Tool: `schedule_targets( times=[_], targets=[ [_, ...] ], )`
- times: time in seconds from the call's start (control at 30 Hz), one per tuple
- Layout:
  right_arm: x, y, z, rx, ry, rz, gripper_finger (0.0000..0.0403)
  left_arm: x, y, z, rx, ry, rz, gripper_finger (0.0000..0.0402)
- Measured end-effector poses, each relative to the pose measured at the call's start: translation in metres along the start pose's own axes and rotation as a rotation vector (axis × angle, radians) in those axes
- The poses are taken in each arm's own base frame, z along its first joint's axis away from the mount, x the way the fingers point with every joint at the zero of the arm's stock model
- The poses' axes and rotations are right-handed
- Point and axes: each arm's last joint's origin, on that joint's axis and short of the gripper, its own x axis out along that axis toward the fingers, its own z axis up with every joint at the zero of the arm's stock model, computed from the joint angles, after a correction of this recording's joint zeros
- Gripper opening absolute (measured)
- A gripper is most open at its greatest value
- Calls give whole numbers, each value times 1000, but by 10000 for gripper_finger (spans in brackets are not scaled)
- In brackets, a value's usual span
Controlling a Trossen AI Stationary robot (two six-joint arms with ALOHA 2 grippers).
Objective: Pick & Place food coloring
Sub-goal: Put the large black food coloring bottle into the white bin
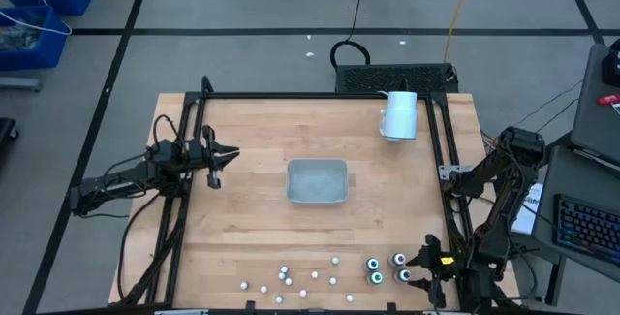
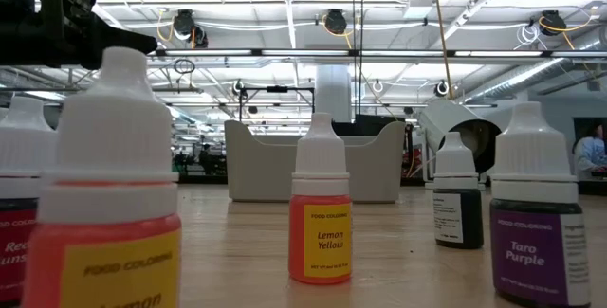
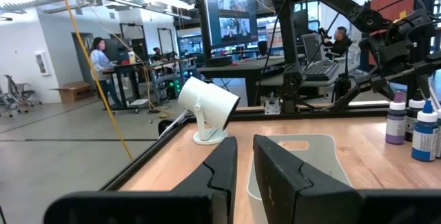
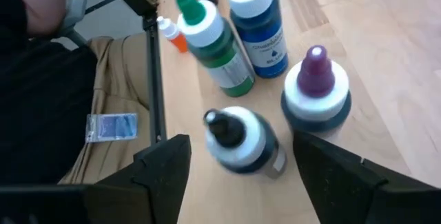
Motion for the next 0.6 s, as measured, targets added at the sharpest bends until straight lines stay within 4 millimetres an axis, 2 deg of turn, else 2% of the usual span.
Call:
schedule_targets(
  times=[0.27, 0.6],
  targets=[
    [11, -2, 8, 8, 36, -23, 247, 0, 0, 0, 0, 1, 0, 58],
    [23, -3, 2, -14, 84, -52, 242, 0, 0, 0, 0, 1, 0, 58]
  ],
)
